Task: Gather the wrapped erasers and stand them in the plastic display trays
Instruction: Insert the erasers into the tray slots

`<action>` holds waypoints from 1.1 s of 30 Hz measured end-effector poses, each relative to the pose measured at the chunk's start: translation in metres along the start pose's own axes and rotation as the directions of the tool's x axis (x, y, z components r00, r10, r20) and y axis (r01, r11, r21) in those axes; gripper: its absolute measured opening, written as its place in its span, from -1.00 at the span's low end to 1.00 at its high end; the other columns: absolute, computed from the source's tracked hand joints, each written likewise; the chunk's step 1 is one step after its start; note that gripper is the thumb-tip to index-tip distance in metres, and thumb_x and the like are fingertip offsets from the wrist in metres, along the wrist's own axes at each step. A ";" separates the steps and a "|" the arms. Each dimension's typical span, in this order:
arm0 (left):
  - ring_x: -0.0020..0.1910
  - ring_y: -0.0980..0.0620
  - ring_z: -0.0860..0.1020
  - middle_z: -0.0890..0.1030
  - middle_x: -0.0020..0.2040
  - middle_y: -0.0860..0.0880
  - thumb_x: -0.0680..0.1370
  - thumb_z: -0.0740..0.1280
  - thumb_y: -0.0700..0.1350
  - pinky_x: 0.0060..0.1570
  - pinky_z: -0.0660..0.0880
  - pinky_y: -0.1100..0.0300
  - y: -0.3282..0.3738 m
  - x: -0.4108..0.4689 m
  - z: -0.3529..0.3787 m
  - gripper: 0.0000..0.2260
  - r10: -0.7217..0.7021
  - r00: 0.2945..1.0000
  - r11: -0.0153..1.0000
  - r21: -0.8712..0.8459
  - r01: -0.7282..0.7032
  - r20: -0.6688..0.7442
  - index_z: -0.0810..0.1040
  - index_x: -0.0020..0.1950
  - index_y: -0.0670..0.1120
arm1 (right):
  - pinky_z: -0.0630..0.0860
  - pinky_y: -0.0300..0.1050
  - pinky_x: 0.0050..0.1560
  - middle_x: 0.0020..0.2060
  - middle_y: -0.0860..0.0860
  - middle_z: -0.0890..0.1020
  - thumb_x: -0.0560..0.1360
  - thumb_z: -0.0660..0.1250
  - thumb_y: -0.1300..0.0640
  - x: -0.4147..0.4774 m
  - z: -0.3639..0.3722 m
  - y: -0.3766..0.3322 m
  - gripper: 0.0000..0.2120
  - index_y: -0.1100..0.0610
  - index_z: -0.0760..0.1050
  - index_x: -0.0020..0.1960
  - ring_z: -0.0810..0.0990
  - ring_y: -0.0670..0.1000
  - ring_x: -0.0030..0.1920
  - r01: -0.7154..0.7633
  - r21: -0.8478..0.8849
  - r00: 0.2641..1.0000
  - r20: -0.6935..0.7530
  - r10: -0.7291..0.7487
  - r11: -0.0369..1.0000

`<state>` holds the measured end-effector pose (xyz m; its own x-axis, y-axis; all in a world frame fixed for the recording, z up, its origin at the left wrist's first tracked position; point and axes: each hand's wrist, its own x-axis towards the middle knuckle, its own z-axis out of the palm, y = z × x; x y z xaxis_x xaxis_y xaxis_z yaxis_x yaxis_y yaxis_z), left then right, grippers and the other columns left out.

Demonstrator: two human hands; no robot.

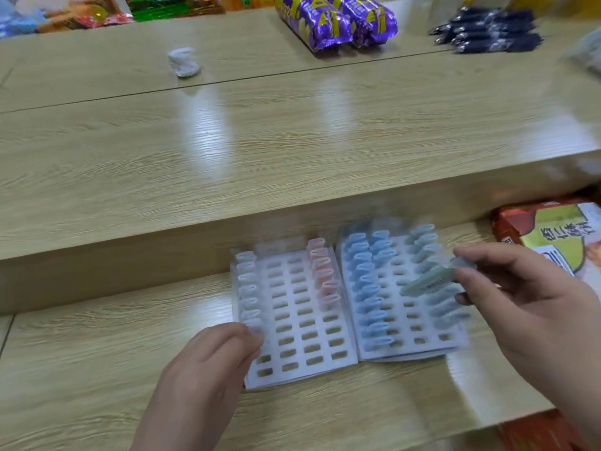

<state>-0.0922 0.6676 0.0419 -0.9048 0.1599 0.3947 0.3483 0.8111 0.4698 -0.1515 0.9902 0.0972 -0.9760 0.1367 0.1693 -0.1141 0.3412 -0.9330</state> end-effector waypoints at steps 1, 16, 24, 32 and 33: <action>-0.09 0.18 0.53 0.58 -0.01 0.16 0.51 0.29 -0.04 -0.19 0.53 0.26 0.000 -0.002 0.001 -0.88 -0.007 1.000 1.000 0.026 0.007 0.012 0.54 0.03 0.08 | 0.64 -0.19 -0.13 -0.11 -0.08 0.67 0.40 0.40 0.09 0.000 -0.003 0.002 -0.85 -0.13 0.62 -0.07 0.68 -0.03 -0.17 0.002 -0.023 1.000 -0.010 -0.002 1.000; 0.12 -0.23 0.59 0.64 0.12 -0.19 0.50 0.34 -0.22 0.12 0.47 -0.05 0.072 0.011 0.049 -0.79 0.117 0.982 0.986 0.135 -0.097 -0.148 0.73 0.03 -0.09 | 0.61 -0.24 -0.16 -0.08 -0.11 0.67 0.41 0.42 0.23 -0.034 -0.054 0.021 -0.75 -0.13 0.63 -0.07 0.68 -0.02 -0.20 0.101 -0.154 0.995 0.014 -0.100 0.983; 0.46 -0.15 0.36 0.44 0.46 -0.13 0.55 0.23 0.00 0.23 0.47 -0.14 0.096 0.018 0.094 -0.69 0.154 0.964 0.981 0.081 -0.175 0.216 0.62 0.24 0.05 | 0.53 -0.30 -0.06 -0.05 -0.15 0.65 0.48 0.37 0.13 -0.039 -0.054 0.058 -0.89 0.07 0.65 -0.02 0.65 -0.11 -0.02 0.265 -0.336 0.964 0.095 -0.248 0.904; 0.46 -0.22 0.36 0.23 0.57 -0.11 0.55 0.22 -0.11 0.25 0.49 -0.15 0.087 0.007 0.101 -0.76 0.171 0.956 0.974 0.102 -0.200 0.240 0.64 0.10 0.01 | 0.45 -0.41 0.10 -0.07 -0.13 0.65 0.49 0.34 0.11 -0.036 -0.043 0.056 -0.82 0.16 0.68 -0.04 0.58 -0.27 0.05 0.403 -0.429 0.915 0.203 -0.349 0.808; 0.46 -0.21 0.37 0.22 0.58 -0.11 0.54 0.21 -0.12 0.24 0.50 -0.15 0.087 0.006 0.101 -0.75 0.169 0.957 0.974 0.106 -0.198 0.236 0.65 0.10 0.00 | 0.44 -0.41 0.10 -0.07 -0.12 0.65 0.49 0.34 0.11 -0.036 -0.041 0.055 -0.82 0.16 0.68 -0.05 0.58 -0.27 0.04 0.410 -0.431 0.912 0.208 -0.354 0.804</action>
<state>-0.0925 0.7960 0.0057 -0.8647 0.4231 0.2705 0.4929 0.8184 0.2955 -0.1148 1.0423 0.0528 -0.8880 -0.1894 0.4189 -0.4123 0.7313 -0.5433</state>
